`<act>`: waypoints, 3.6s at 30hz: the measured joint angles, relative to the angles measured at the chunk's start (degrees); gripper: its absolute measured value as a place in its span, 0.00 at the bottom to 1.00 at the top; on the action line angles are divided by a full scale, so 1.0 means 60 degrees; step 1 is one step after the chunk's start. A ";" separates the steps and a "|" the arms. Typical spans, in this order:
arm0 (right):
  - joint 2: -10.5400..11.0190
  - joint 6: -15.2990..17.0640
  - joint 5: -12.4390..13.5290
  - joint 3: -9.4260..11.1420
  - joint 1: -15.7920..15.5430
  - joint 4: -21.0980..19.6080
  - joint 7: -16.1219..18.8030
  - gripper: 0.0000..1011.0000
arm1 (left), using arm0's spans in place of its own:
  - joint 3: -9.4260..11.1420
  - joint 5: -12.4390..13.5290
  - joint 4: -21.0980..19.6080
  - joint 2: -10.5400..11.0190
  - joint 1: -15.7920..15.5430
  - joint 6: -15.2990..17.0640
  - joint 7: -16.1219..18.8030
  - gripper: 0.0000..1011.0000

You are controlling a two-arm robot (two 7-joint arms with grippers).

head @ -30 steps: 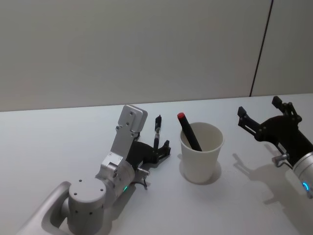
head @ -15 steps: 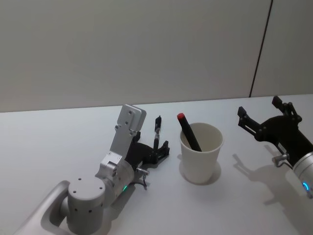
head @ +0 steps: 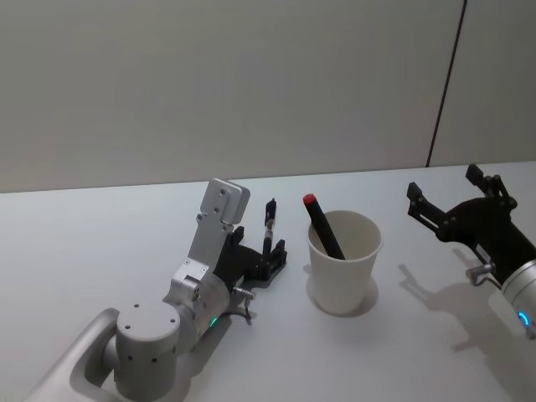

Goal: Place the pen into the pen holder.

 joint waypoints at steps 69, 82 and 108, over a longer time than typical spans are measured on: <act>0.0001 0.0000 0.0000 0.0000 0.0000 0.0000 0.0000 0.99 | -0.0011 -0.0003 0.0028 0.0001 0.0000 0.0062 0.0004 0.35; 0.0001 0.0000 0.0000 0.0000 0.0000 0.0000 0.0000 0.99 | -0.0012 -0.0003 0.0027 0.0002 0.0000 0.0062 0.0004 0.27; 0.0001 0.0000 0.0000 0.0000 0.0000 0.0000 0.0000 0.99 | -0.0012 -0.0003 0.0027 0.0001 0.0000 0.0063 0.0004 0.14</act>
